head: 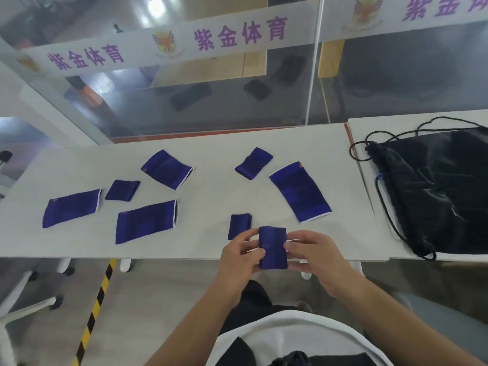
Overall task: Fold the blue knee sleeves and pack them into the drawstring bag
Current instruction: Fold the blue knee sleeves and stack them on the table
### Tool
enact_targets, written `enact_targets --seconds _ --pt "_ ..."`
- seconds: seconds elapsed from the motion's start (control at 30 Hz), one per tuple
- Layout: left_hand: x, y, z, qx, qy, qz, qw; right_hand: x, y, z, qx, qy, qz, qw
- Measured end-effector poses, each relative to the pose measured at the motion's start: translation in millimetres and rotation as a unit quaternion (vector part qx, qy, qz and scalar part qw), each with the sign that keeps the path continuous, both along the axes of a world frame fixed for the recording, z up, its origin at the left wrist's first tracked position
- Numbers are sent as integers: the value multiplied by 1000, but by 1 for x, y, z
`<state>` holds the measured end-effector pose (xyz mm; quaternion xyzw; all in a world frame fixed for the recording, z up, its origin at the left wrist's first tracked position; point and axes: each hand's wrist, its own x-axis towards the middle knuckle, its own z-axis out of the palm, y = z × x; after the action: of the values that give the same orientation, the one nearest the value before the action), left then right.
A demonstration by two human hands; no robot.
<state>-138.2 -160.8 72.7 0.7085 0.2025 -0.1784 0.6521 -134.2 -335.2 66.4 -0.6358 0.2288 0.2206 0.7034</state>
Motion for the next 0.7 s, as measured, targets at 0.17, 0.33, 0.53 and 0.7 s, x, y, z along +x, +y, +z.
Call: enact_targets --seconds 0.17,0.33,0.53,0.7 --pt "13 29 -22 12 26 -10 1000 13 36 -14 -62 20 3 998" --pt "31 66 -42 32 30 -23 999 32 79 -30 -103 67 -14 992" --pt "62 91 -64 54 -10 -52 997 60 114 -47 -219 6 17 975" --pt "94 102 -84 107 -63 -134 983 85 128 -64 -258 -4 22 966"
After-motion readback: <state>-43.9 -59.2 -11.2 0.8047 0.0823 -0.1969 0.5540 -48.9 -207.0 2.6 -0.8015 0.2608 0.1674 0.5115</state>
